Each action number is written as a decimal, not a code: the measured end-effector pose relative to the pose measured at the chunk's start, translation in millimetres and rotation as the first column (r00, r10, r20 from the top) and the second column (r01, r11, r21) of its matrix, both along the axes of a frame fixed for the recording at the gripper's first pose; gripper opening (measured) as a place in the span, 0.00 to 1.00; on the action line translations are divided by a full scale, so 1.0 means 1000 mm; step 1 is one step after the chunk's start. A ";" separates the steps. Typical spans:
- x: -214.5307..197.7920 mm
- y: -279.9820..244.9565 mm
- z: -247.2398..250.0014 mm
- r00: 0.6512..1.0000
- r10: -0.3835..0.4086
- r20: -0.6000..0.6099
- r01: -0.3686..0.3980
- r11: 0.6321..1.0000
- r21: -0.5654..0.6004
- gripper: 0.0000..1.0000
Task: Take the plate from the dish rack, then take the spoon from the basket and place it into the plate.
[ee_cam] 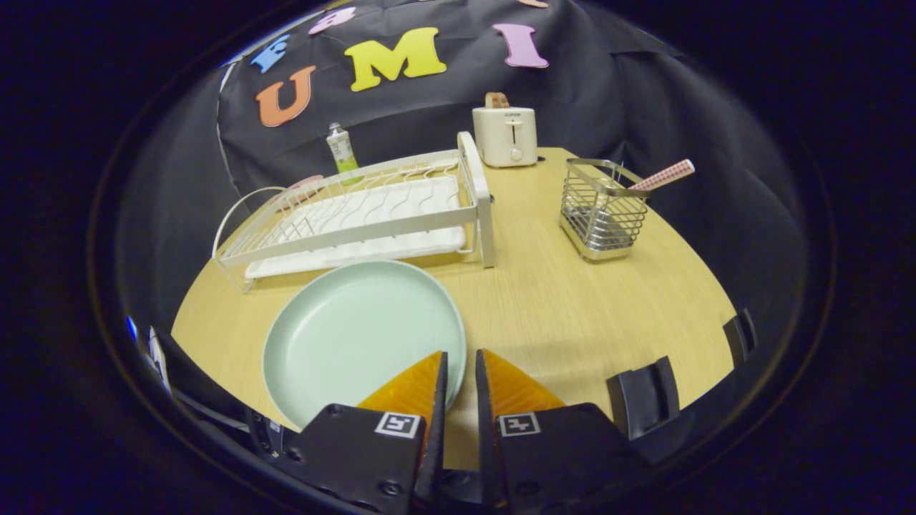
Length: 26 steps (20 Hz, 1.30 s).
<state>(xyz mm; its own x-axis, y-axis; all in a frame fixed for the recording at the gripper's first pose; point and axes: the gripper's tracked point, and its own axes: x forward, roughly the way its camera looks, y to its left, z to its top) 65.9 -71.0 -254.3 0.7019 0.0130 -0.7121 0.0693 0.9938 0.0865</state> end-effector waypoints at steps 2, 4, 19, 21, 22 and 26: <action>0.003 -0.010 0.010 0.999 -0.004 0.047 0.005 1.000 -0.012 0.37; 0.008 -0.022 0.020 0.995 -0.016 0.098 0.018 1.000 -0.020 0.52; 0.049 -0.166 0.082 0.888 -0.091 0.451 0.123 0.992 -0.040 1.00; 0.058 -0.172 0.081 0.896 -0.080 0.436 0.100 0.995 -0.024 1.00; 0.062 -0.176 0.079 0.900 -0.083 0.429 0.095 0.995 -0.007 1.00; 0.076 -0.189 0.080 0.904 -0.127 0.407 0.086 0.989 0.116 0.98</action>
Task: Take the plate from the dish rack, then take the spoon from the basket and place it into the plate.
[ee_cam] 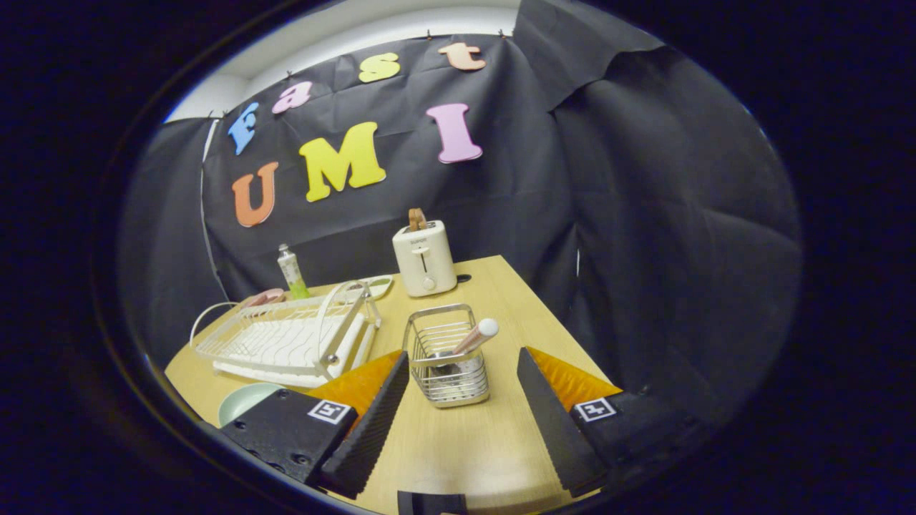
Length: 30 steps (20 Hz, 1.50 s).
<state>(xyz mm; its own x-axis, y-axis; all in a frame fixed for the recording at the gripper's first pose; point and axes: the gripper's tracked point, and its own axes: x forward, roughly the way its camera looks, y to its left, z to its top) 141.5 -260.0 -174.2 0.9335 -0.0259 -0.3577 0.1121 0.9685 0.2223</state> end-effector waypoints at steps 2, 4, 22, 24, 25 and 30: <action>0.010 0.000 0.000 1.000 0.027 -0.013 -0.027 0.999 0.020 0.87; 0.020 -0.003 -0.001 0.999 0.031 -0.029 -0.032 0.999 -0.029 0.77; 0.029 0.034 0.113 0.984 0.040 0.175 0.009 0.962 -0.272 0.16; 0.015 0.043 0.137 0.976 0.041 0.212 0.023 0.957 -0.290 0.16; 0.007 0.048 0.148 0.973 0.040 0.229 0.030 0.955 -0.294 0.16; -0.035 0.085 0.198 0.952 0.044 0.304 0.039 0.965 -0.261 0.16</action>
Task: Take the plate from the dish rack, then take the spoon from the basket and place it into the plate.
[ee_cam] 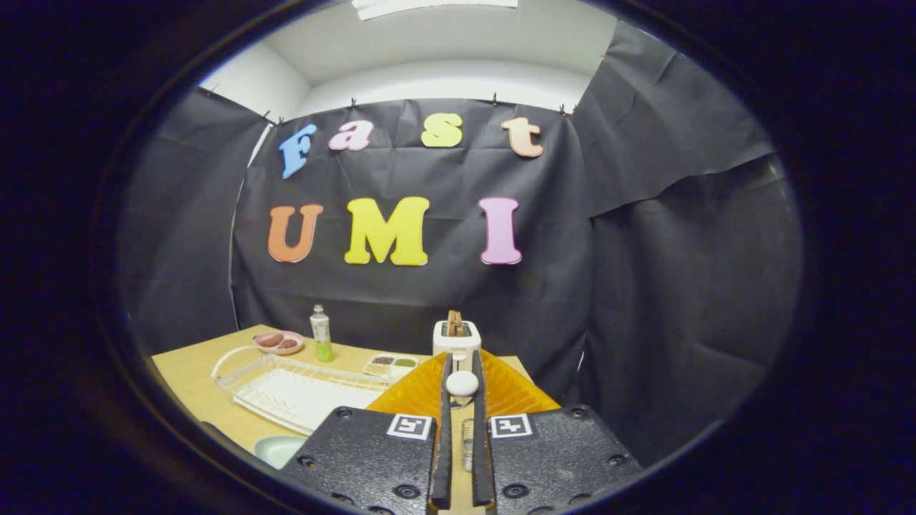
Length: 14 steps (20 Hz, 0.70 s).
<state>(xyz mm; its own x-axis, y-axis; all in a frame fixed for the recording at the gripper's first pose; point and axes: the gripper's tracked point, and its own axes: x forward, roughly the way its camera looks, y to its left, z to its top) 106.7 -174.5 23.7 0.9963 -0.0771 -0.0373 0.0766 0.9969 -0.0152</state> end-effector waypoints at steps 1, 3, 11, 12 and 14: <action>-0.007 0.010 0.004 1.000 0.004 0.005 -0.004 1.000 0.002 0.16; -0.020 0.029 0.008 1.000 0.010 -0.005 -0.010 1.000 -0.001 0.16; -0.056 0.134 -0.030 0.996 0.079 -0.041 -0.080 0.997 -0.021 0.17; -0.057 0.150 -0.040 0.994 0.096 -0.052 -0.097 0.995 -0.014 0.17; -0.058 0.179 -0.065 0.988 0.130 -0.083 -0.131 0.991 -0.002 0.17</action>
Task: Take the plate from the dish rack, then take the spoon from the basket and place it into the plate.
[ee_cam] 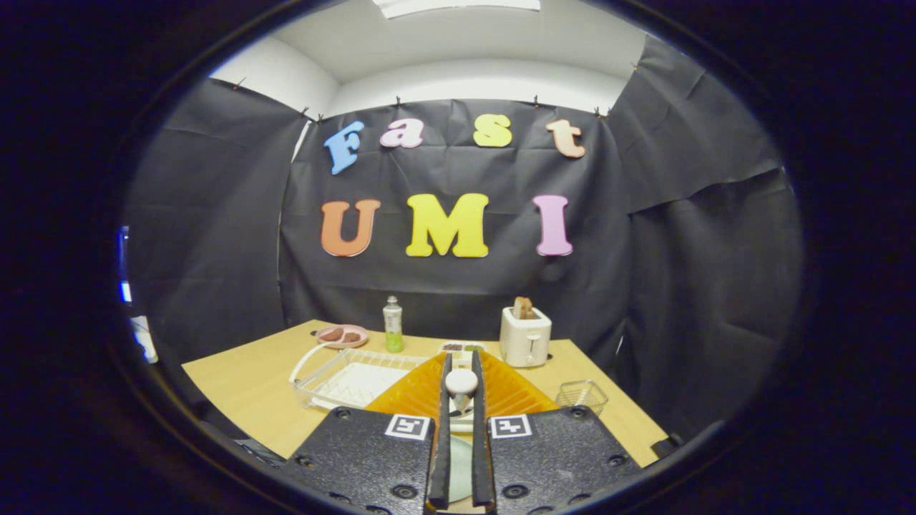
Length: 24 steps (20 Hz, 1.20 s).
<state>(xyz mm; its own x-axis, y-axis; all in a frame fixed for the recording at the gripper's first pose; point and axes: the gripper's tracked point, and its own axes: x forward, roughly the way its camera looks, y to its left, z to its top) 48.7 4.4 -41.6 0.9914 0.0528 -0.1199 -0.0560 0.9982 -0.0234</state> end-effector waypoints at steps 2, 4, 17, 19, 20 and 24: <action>0.000 0.024 -0.029 0.999 0.025 -0.042 -0.026 1.000 -0.011 0.17; 0.001 0.044 -0.057 0.996 0.049 -0.076 -0.050 0.999 -0.015 0.17; 0.021 0.044 -0.125 0.974 0.050 -0.219 -0.044 0.999 0.032 0.18; 0.021 0.041 -0.128 0.970 0.044 -0.238 -0.046 0.999 -0.004 0.19; 0.022 0.039 -0.128 0.968 0.041 -0.248 -0.045 0.999 -0.013 0.19; 0.024 0.020 -0.129 0.961 0.025 -0.274 -0.025 1.000 0.003 0.21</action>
<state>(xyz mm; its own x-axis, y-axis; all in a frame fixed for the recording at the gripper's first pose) 72.8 24.8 -171.0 0.9188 0.0770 -0.3870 -0.0851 0.9964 -0.0037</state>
